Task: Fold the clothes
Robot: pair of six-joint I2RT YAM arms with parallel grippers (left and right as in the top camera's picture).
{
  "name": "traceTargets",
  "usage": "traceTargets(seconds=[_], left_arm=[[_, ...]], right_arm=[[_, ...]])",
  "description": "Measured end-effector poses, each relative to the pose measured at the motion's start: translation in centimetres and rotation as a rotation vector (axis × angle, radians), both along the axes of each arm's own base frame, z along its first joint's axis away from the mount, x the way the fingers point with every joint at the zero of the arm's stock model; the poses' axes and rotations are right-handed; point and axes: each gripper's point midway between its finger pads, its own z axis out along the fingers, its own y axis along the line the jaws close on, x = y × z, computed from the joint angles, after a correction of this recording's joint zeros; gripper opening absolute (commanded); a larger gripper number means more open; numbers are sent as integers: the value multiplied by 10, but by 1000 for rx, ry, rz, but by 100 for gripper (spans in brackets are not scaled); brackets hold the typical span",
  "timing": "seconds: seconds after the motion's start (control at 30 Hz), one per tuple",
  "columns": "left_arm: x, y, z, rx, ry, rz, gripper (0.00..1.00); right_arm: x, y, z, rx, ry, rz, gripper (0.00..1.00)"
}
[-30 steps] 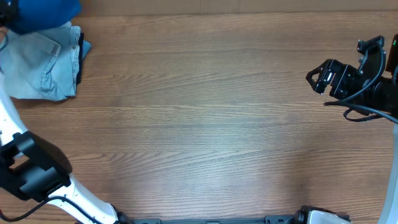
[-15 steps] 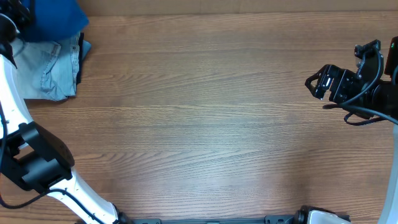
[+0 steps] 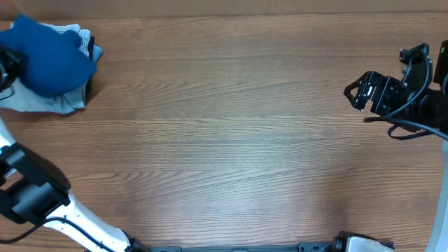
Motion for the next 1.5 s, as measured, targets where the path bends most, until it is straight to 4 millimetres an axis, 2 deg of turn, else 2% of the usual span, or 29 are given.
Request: traceTargets(seconds=[0.1,0.17,0.23,0.3,0.37,0.4,0.43,0.47,0.5,0.53,0.73,0.77,0.83,0.87,0.9,0.93,1.03,1.07,1.13,1.2,1.27,1.37,1.43,1.5], left_arm=[[-7,10,1,6,-7,-1,10],[-9,11,0,9,1,-1,18],[-8,10,-1,18,9,2,32],[-7,10,-2,33,19,5,37],[-6,8,-3,39,26,7,57],[-5,7,-4,44,29,7,63],[-4,6,-4,44,31,9,80],[-4,6,-4,48,35,10,92],[-4,5,-4,54,37,7,99],[-2,4,-4,53,37,5,100],[1,-7,-4,19,24,-28,98],[1,-9,-2,12,16,-35,89],[1,-10,0,-4,5,-49,60],[0,-12,0,-17,6,-50,55],[-2,-12,-1,-27,10,-46,56],[-6,-12,-2,-37,23,-46,62],[-17,-15,-10,-68,73,-37,73],[-20,-17,-13,-76,90,-35,73],[-31,-23,-22,-99,151,-35,65],[-41,-25,-28,-111,199,-31,65],[-47,-21,-30,-108,217,-13,62],[-48,-5,-27,-76,194,14,62],[-48,7,-24,-53,175,34,46],[-50,14,-23,-42,165,45,37]], right_arm=[[2,0,1,-2,-8,1,100],[2,0,1,-2,-8,1,100],[1,0,0,-1,-4,1,100],[0,0,0,-1,-1,1,100],[0,0,0,0,-1,0,100],[0,0,0,0,-1,1,100],[0,0,0,0,-2,1,100],[0,0,0,-1,-3,1,100],[1,0,0,-1,-3,1,100],[0,0,0,-1,-3,1,100],[0,0,0,0,1,1,100],[0,0,0,0,1,1,100],[0,0,0,0,1,1,100],[0,0,0,0,1,1,100],[0,0,0,0,1,1,100],[0,0,0,0,1,1,100],[0,0,0,0,1,2,100],[0,0,0,0,1,1,100],[0,0,0,0,0,1,100],[0,0,0,0,-2,1,100],[1,0,1,-1,-5,1,100],[2,0,1,-2,-8,1,100],[3,0,1,-3,-13,1,100],[3,0,2,-3,-14,1,100]])
